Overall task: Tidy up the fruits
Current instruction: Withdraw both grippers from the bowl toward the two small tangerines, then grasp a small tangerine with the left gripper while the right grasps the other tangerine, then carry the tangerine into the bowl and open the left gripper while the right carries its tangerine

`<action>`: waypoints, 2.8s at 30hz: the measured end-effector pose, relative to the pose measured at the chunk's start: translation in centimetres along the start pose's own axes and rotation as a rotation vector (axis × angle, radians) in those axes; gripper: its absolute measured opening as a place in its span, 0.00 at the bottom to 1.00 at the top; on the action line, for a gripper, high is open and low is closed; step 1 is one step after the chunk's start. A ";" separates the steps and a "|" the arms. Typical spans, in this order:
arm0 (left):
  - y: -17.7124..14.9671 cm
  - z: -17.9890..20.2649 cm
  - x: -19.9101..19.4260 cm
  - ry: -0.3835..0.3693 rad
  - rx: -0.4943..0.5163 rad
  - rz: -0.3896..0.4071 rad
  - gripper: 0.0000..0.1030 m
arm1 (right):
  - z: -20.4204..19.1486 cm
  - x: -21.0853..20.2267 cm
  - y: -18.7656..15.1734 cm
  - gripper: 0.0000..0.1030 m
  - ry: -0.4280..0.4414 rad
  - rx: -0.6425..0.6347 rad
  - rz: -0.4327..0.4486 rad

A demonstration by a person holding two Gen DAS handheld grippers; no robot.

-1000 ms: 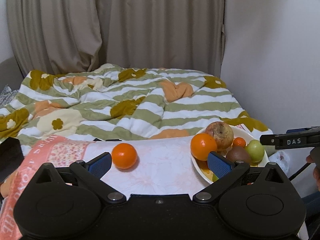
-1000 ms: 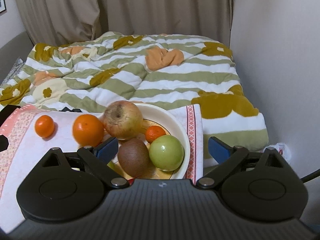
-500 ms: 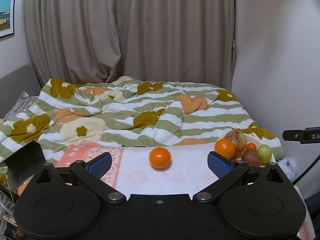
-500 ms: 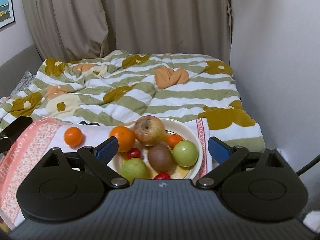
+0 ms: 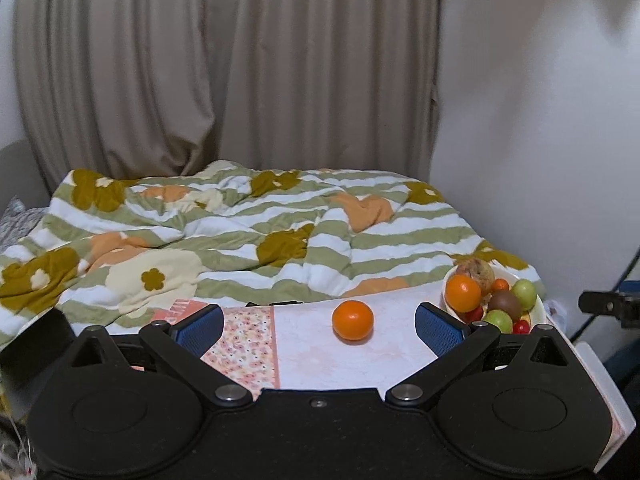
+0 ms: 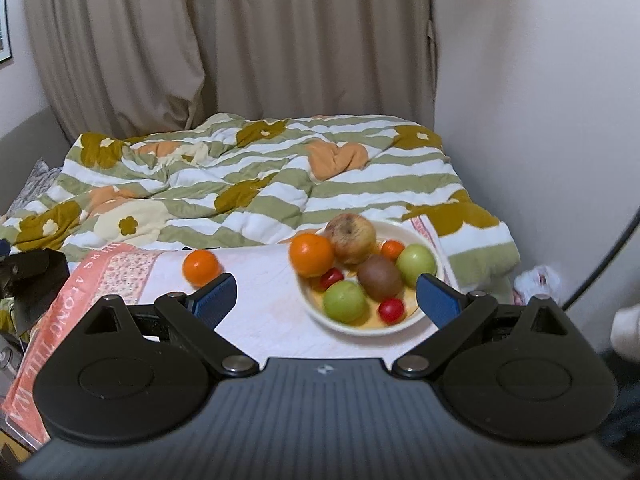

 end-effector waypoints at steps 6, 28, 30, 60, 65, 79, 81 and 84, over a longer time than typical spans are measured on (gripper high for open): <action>0.1 -1.7 3.2 -0.063 0.093 -0.042 1.00 | -3.5 0.2 -3.1 1.00 -0.043 0.040 -0.037; -2.9 2.5 20.1 -0.233 0.240 -0.298 1.00 | -9.4 10.6 -11.8 1.00 -0.012 0.077 -0.311; -3.3 3.0 21.2 -0.244 0.239 -0.316 0.98 | -9.7 11.3 -12.2 1.00 -0.009 0.065 -0.331; -6.6 4.2 23.9 -0.257 0.333 -0.363 0.61 | -10.6 13.9 -13.2 0.73 0.035 0.025 -0.375; -7.1 3.1 22.9 -0.243 0.311 -0.363 0.61 | -11.1 14.4 -13.1 0.66 0.025 -0.004 -0.351; -5.2 1.7 15.2 -0.244 0.222 -0.264 0.61 | -11.8 11.0 -11.0 0.51 0.017 -0.032 -0.251; -4.8 2.0 14.0 -0.249 0.214 -0.245 0.61 | -11.5 9.9 -10.6 0.51 0.019 -0.017 -0.238; -4.1 2.6 11.9 -0.258 0.194 -0.216 0.61 | -10.6 8.2 -10.0 0.51 0.023 0.015 -0.223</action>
Point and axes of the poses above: each gripper's, at about its wrist camera, not at the fingertips, and x roughly the way its jaws point, z to its right, y to its top, the point moved 9 cm from there along x, roughly the way its jaws point, and after that the axes turned 1 degree about y, right-handed, at the moved point
